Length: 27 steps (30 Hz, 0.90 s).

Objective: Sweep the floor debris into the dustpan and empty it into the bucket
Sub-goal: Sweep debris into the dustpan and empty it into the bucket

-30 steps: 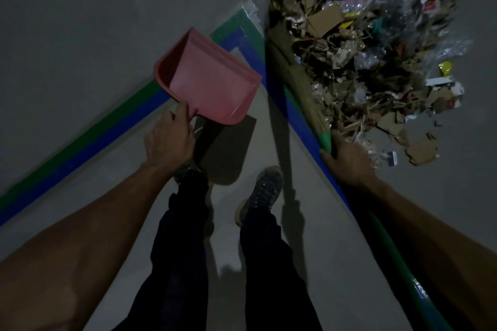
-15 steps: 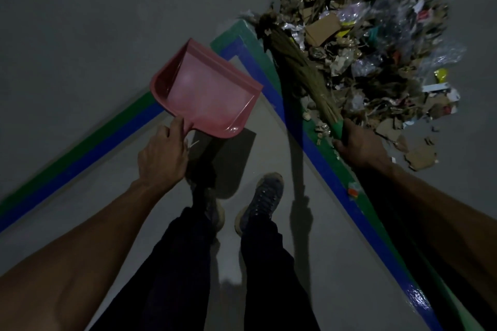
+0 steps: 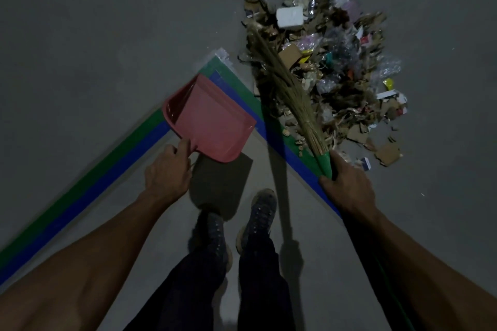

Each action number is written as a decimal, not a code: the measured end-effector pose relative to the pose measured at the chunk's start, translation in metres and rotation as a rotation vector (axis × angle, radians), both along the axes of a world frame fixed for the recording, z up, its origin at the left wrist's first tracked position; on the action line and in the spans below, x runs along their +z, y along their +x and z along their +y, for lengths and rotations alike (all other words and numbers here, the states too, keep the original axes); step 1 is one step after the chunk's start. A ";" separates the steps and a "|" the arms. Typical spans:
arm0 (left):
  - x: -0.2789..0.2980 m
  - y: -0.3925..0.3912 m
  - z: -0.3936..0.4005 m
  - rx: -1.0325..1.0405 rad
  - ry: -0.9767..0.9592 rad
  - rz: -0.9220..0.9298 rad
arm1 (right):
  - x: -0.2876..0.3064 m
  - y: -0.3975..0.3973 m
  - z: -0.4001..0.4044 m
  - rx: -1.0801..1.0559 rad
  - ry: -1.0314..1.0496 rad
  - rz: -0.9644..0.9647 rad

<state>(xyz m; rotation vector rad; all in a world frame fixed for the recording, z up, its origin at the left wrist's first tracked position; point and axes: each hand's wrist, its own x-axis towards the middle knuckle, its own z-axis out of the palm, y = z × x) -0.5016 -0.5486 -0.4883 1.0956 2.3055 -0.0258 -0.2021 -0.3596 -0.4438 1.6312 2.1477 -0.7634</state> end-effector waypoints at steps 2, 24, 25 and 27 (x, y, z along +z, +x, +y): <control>-0.001 -0.001 0.007 -0.034 -0.008 -0.010 | 0.004 0.001 0.001 -0.054 -0.004 -0.042; -0.179 -0.002 0.126 -0.081 -0.089 -0.055 | -0.155 -0.018 0.229 -0.171 0.102 0.010; -0.183 -0.005 0.129 -0.078 -0.084 -0.062 | -0.160 -0.018 0.238 -0.159 0.101 -0.008; -0.188 -0.010 0.134 -0.081 -0.093 -0.060 | -0.168 -0.017 0.251 -0.126 0.085 -0.047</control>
